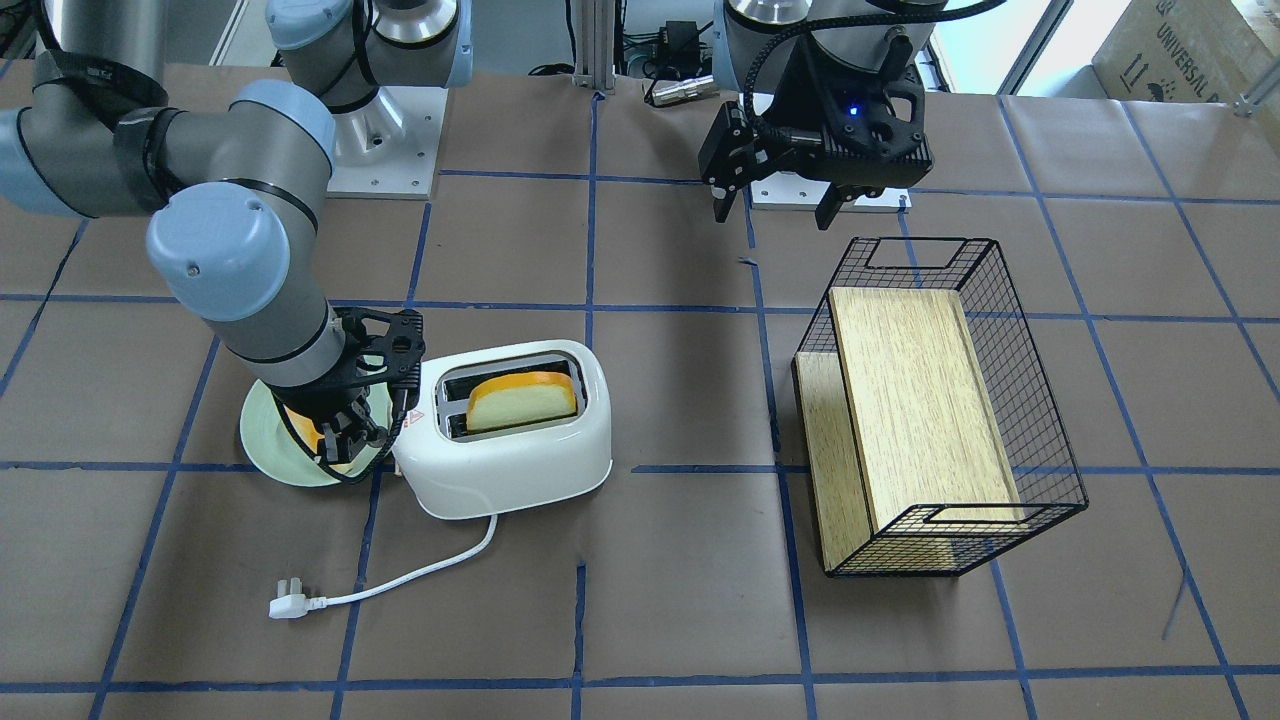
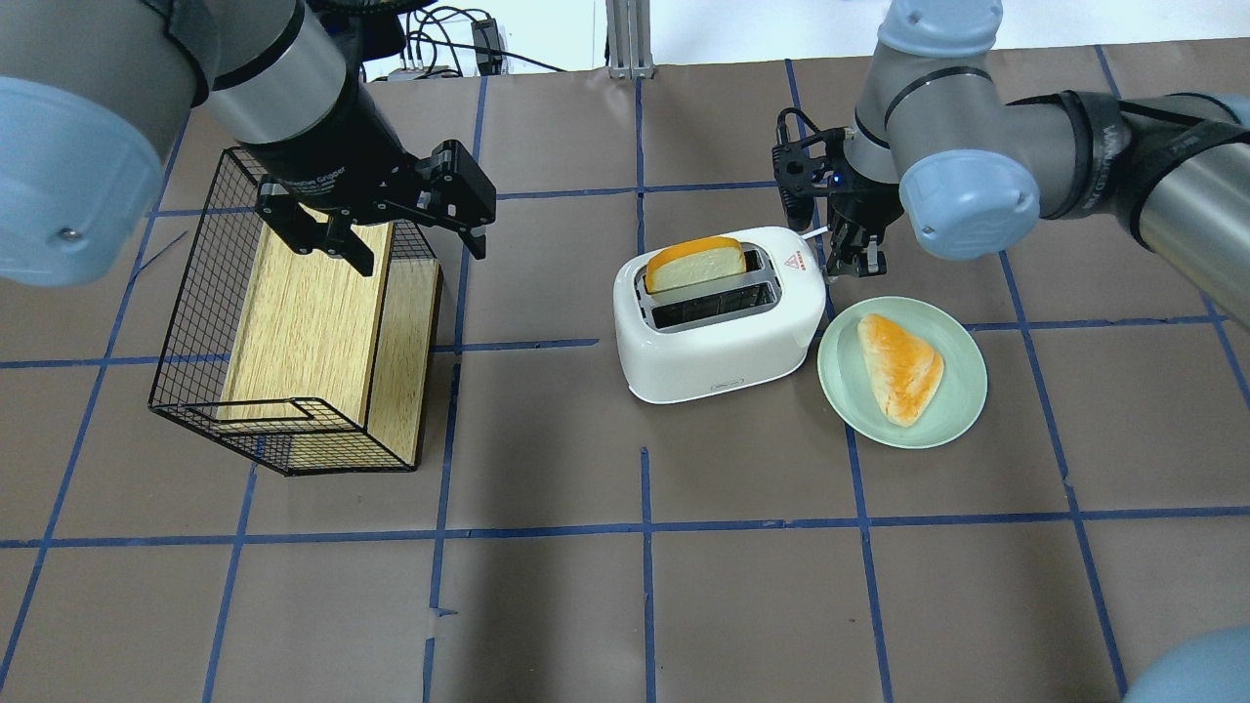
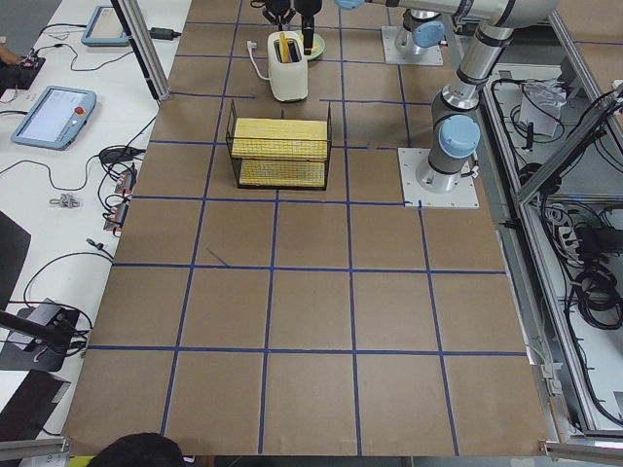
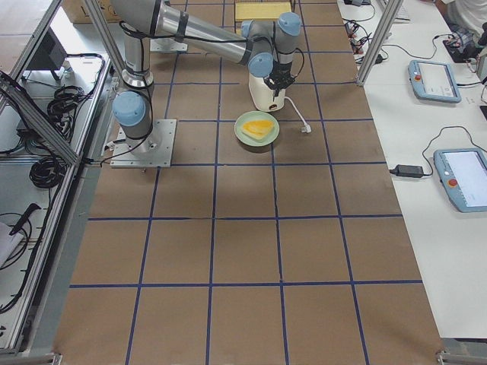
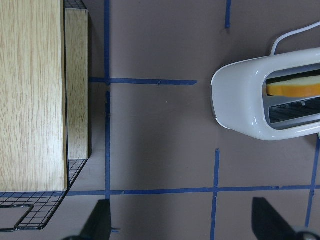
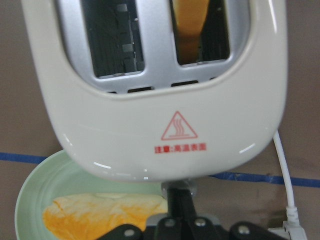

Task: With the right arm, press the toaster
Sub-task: 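Lower the right gripper onto the toaster lever beside the plate, then press the toaster lever down with the right gripper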

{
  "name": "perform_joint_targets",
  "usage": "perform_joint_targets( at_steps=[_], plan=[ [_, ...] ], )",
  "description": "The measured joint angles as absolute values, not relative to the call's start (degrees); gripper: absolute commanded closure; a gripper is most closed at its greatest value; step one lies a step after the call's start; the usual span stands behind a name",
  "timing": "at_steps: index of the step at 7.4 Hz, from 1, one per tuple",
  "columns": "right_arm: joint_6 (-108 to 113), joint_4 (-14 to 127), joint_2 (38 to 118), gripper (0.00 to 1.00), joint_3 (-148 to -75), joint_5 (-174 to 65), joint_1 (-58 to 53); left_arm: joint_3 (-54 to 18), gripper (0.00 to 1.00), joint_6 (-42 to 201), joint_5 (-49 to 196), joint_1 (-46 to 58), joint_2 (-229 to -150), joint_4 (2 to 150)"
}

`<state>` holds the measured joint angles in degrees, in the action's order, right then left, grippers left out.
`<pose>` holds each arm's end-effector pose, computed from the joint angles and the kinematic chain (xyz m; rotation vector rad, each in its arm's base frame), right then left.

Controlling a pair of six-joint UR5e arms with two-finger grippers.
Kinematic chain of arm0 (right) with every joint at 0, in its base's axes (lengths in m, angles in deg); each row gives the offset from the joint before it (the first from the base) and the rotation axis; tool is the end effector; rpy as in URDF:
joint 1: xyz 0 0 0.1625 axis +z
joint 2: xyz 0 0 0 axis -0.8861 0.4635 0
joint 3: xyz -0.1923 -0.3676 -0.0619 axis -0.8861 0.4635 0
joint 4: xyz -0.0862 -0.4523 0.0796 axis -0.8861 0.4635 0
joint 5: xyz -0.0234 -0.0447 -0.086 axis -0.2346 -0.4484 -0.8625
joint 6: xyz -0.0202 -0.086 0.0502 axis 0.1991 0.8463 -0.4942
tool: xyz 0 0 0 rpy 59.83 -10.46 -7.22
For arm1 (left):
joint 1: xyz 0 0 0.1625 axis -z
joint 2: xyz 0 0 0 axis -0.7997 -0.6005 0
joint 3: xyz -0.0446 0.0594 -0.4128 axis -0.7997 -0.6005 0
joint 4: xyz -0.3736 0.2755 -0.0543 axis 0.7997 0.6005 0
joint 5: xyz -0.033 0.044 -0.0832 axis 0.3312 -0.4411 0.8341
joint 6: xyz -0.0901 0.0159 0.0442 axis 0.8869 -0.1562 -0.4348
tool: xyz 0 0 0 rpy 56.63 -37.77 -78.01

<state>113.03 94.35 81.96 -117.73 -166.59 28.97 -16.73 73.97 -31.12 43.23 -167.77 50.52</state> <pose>0.1495 -0.6180 0.2682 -2.3002 2.1039 0.0008 -0.2035 -0.5157 0.5027 0.0672 -3.0185 0.0153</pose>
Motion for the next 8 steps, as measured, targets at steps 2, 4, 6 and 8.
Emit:
perform_joint_targets(
  at_steps=[2,4,6,8],
  plan=[
    [113.3,96.8,81.9,0.95,-119.7,-166.4,28.9,-16.7,0.0,74.0,-31.1,43.2,-167.8,50.5],
    [113.4,98.6,81.3,0.95,-120.6,-166.1,28.9,-16.7,0.0,74.0,-31.1,43.2,-167.8,50.5],
    [113.7,99.8,80.8,0.95,-120.9,-166.0,28.9,-16.7,0.0,74.0,-31.1,43.2,-167.8,50.5],
    [114.4,100.7,80.3,0.95,-121.1,-165.9,28.9,-16.7,0.0,74.0,-31.1,43.2,-167.8,50.5]
  ],
)
